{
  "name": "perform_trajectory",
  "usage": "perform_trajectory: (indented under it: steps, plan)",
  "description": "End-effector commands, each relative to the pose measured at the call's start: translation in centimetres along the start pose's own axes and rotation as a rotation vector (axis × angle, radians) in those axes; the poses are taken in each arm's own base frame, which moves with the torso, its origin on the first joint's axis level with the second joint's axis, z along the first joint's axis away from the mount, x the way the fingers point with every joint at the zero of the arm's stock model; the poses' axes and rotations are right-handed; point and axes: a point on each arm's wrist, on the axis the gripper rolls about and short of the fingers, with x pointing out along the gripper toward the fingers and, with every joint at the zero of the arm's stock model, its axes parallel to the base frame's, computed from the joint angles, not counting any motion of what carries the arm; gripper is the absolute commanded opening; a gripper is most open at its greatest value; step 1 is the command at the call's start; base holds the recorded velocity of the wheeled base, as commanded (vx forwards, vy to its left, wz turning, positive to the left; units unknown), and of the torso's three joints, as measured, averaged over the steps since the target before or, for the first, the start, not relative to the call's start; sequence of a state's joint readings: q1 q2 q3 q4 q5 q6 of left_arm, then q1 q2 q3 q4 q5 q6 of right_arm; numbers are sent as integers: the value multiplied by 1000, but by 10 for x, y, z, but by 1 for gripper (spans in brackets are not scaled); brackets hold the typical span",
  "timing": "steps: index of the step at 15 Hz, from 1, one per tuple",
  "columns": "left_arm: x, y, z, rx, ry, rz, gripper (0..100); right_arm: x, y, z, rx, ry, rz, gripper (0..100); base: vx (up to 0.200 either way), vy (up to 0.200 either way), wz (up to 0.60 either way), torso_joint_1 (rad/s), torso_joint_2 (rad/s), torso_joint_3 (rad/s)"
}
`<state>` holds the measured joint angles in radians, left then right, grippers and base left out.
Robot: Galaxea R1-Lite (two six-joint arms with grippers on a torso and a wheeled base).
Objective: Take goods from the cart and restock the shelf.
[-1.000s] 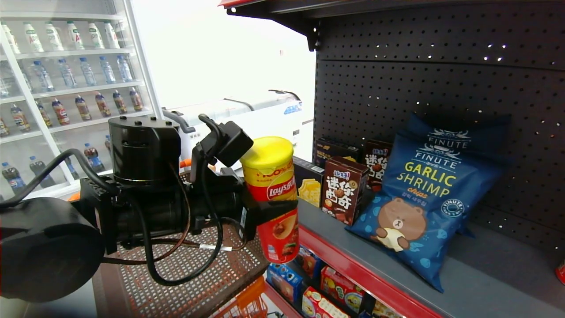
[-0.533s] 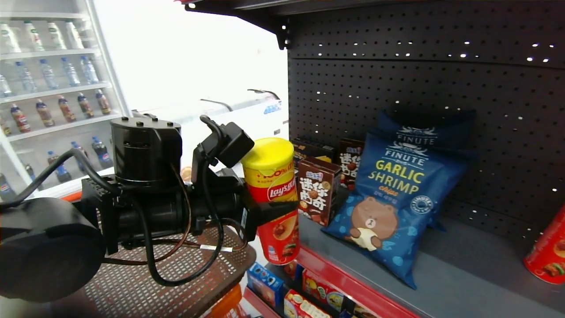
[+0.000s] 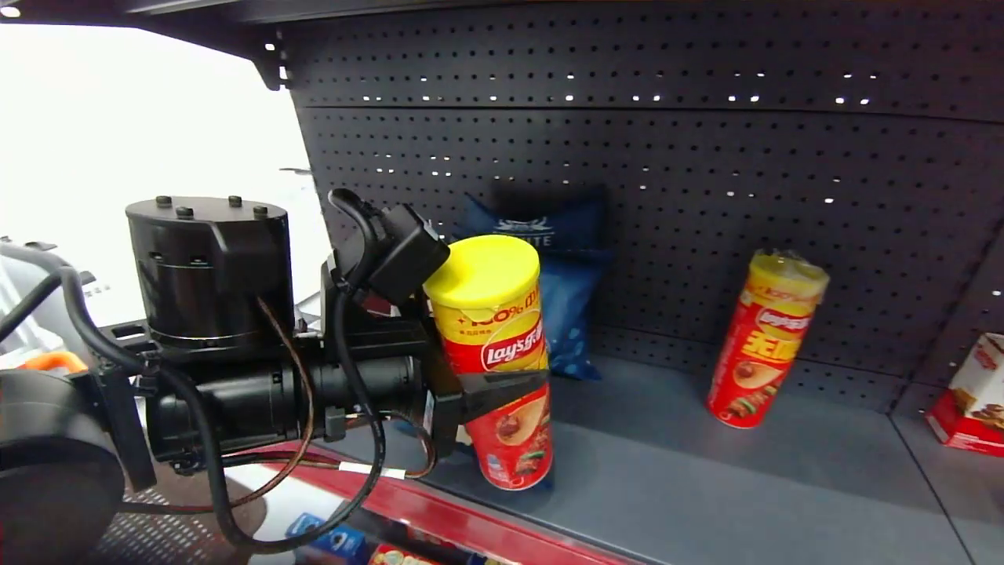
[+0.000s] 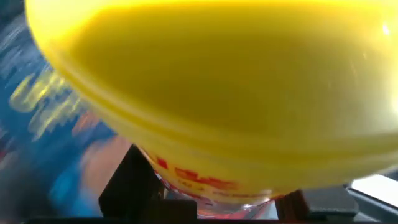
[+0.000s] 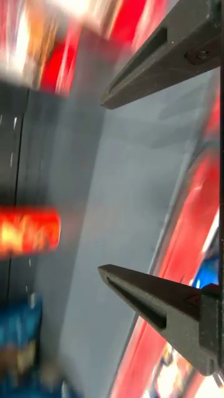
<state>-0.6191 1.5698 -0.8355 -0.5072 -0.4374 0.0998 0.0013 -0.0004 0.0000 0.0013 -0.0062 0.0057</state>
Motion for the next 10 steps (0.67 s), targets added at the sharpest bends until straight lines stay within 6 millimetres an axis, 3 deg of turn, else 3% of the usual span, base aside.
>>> perform_trajectory:
  steps: [1, 5, 10]
  plan:
    - [-4, -3, 4, 9, -17, -3, 0, 0, 0, 0, 0, 1, 0, 100, 0, 0, -600, 7, -2, 2]
    - [-4, -3, 4, 9, -17, -5, 0, 0, 0, 0, 0, 1, 0, 100, 0, 0, -600, 2, 4, 4]
    - [-5, -2, -2, 1, -2, 5, 0, 0, 0, 0, 0, 1, 0, 100, 0, 0, 0, 0, 0, 0]
